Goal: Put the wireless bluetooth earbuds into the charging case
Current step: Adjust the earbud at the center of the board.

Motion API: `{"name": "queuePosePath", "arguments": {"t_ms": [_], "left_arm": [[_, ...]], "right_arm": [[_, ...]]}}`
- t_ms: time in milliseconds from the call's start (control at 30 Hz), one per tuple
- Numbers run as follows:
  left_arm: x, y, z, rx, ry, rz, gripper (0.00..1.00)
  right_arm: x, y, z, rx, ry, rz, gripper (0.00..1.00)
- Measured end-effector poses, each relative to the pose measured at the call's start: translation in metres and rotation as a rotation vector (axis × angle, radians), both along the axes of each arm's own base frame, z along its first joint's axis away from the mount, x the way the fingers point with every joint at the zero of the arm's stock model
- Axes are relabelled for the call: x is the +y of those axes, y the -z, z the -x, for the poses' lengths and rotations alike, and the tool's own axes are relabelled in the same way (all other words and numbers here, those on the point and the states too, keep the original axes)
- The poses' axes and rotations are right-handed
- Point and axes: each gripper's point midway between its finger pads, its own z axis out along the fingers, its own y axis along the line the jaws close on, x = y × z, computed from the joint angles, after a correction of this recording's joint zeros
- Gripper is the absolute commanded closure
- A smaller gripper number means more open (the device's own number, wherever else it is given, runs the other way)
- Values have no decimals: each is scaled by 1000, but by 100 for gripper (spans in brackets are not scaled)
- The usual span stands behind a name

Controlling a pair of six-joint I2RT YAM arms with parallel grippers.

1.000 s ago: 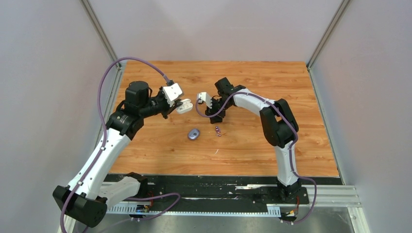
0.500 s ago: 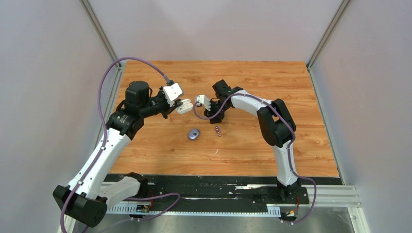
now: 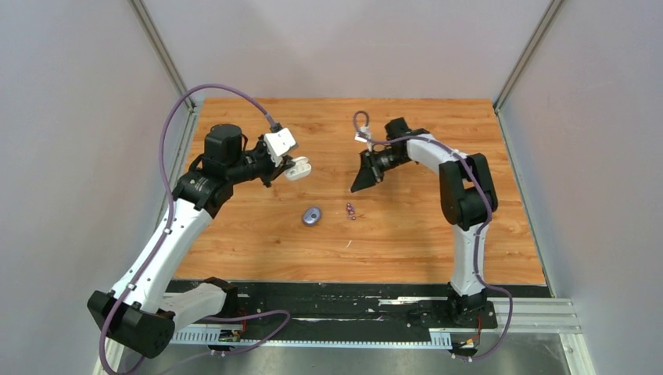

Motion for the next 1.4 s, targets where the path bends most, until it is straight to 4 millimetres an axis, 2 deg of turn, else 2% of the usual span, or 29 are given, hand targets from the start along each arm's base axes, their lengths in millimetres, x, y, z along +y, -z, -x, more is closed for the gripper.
{"name": "queuePosePath", "arguments": {"t_ms": [100,167,300,400,500,567,667,800,867,1033,1133,1267,1400], "left_arm": [[-2,-7,-5,4,-1,2,100],[-3,-9,-7,13,-3,3,100],[-6,-11,-12,40,-10,8,100],[-8,-7,-15,67,-14,8,100],[-9,-2,-18,93,-18,6,100],[-10,0,-20,106,-21,7,100],[-11,2,-21,121,-24,5,100],[-11,-1,-22,124,-26,9,100],[-12,-2,-22,125,-29,14,100],[-13,-5,-24,121,-34,30,100],[-14,-8,-26,108,-35,38,100],[-15,-11,-28,99,-37,48,100],[-15,-11,-27,97,-37,52,100]], "right_arm": [[-28,-15,17,259,108,-136,74],[-48,-12,34,446,185,-188,73],[-67,-4,53,725,289,-234,71],[-75,-2,52,855,349,-257,69],[-82,3,53,976,397,-268,52],[-87,12,54,1041,425,-273,45],[-92,7,47,1075,436,-300,33],[-100,-2,35,1126,498,-286,27],[-109,-1,22,1117,592,-241,27],[-143,10,-3,984,806,-78,39],[-157,-4,-17,786,820,-23,48],[-157,-30,-42,382,709,39,56],[-139,-34,-52,136,595,129,55]]}}
